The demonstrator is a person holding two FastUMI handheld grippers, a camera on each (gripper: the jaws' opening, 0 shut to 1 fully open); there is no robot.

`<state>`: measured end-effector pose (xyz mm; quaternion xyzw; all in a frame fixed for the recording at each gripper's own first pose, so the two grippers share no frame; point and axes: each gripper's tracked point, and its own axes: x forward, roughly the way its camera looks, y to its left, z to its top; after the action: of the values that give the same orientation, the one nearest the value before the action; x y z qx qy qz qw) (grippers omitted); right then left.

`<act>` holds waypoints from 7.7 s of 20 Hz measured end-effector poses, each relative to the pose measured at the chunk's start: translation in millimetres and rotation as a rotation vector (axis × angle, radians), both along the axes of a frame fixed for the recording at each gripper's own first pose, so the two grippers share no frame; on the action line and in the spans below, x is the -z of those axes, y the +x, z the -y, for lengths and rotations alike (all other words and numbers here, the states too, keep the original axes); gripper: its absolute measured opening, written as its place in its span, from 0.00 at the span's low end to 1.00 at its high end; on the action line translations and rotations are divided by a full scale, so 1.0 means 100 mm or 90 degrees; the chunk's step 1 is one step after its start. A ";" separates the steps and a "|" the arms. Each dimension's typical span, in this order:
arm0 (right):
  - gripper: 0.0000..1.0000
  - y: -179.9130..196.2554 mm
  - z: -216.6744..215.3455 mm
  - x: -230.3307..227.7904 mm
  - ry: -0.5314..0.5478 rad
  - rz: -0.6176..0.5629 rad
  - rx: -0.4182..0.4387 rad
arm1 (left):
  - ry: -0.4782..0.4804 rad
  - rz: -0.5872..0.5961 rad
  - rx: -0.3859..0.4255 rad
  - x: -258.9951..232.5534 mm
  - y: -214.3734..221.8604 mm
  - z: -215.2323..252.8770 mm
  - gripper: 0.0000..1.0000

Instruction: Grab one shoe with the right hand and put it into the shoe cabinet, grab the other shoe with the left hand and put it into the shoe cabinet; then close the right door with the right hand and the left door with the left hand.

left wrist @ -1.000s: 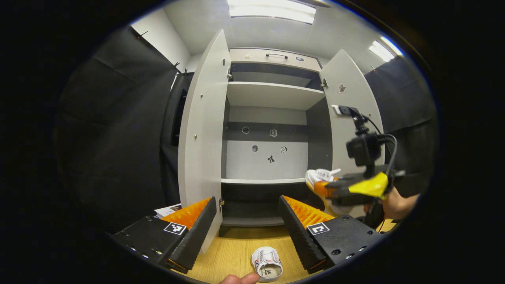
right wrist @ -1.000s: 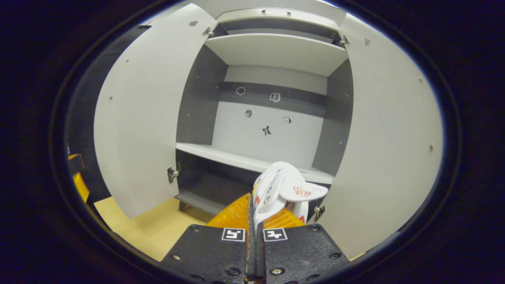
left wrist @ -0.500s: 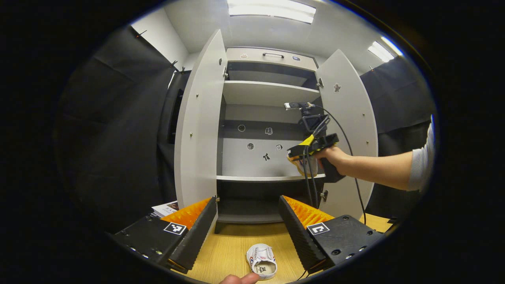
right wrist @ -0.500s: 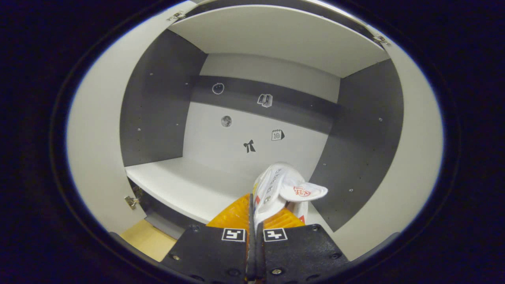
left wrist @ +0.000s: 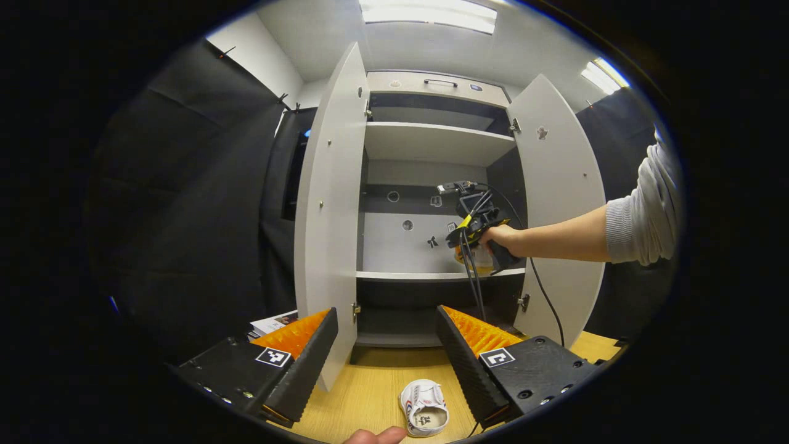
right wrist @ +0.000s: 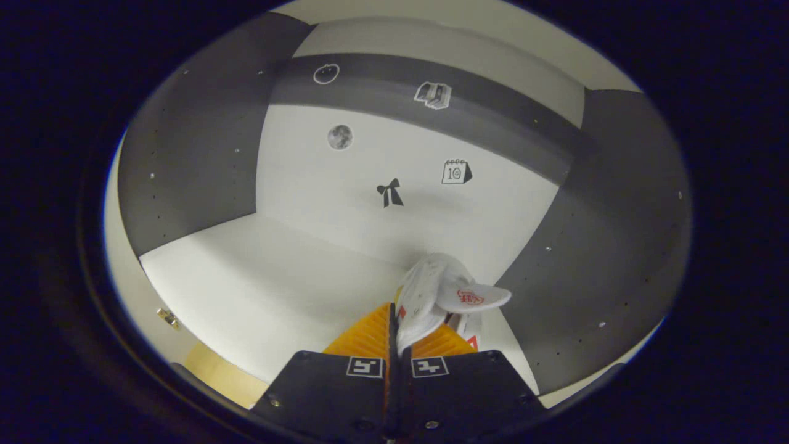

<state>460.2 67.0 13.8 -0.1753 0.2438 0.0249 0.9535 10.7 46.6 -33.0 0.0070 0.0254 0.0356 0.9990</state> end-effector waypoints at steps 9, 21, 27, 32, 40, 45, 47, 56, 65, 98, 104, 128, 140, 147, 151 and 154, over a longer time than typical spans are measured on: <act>0.08 0.05 0.01 0.19 0.001 -0.087 0.022 | -0.006 -0.011 0.010 0.08 0.03 0.03 0.95; 0.41 -1.19 -0.05 -0.98 0.015 0.142 -0.082 | -0.027 -0.004 0.010 0.14 0.05 0.07 0.95; 0.52 -2.73 -0.03 -0.96 0.120 0.265 -0.127 | -0.018 -0.023 0.007 0.31 0.04 0.10 0.95; 0.62 -3.60 0.19 -0.52 0.183 0.315 -0.111 | -0.011 -0.040 0.003 0.44 0.03 0.11 0.95; 1.00 -4.27 0.61 0.09 0.190 0.327 -0.062 | 0.001 -0.119 0.049 0.91 -0.06 0.35 0.95; 1.00 -4.40 0.82 0.31 0.182 0.308 -0.036 | -0.020 -0.209 0.064 1.48 -0.16 0.39 0.96; 1.00 -4.42 0.90 0.41 0.200 0.290 -0.023 | -0.013 -0.258 0.063 1.78 -0.19 0.36 0.96; 1.00 -4.44 1.23 0.60 0.208 0.264 0.026 | -0.018 -0.425 0.071 2.68 -0.22 0.30 0.96; 1.00 -4.41 1.33 0.69 0.207 0.247 0.040 | -0.014 -0.454 0.093 3.12 0.17 0.33 0.97; 1.00 -4.07 0.60 0.79 0.214 0.217 -0.077 | -0.075 -0.124 0.013 -0.28 2.34 0.41 0.01; 1.00 -4.12 0.69 0.81 0.220 0.208 -0.057 | -0.071 -0.195 -0.053 -0.29 3.51 0.28 0.01; 1.00 -4.09 0.75 0.73 0.228 0.221 -0.032 | -0.083 -0.365 0.024 -0.01 3.55 0.30 0.48; 1.00 -4.41 0.64 0.68 0.236 0.215 -0.065 | -0.045 -0.028 0.053 -0.57 0.89 0.49 0.70; 1.00 -4.60 0.69 0.68 0.248 0.213 -0.062 | -0.138 -0.025 0.051 -0.30 -0.09 0.71 0.80; 1.00 -4.66 0.97 0.55 0.253 0.234 -0.024 | -0.071 0.023 0.033 -0.33 -0.37 0.73 0.73; 1.00 -4.62 1.42 0.27 0.222 0.275 0.033 | -0.046 -0.002 0.050 -0.21 -0.44 0.86 0.91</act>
<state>-2.1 -75.1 -12.9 -0.0032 0.0313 0.0043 0.9995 -33.3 -39.8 -11.8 -0.0282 0.0277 -0.0050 0.9992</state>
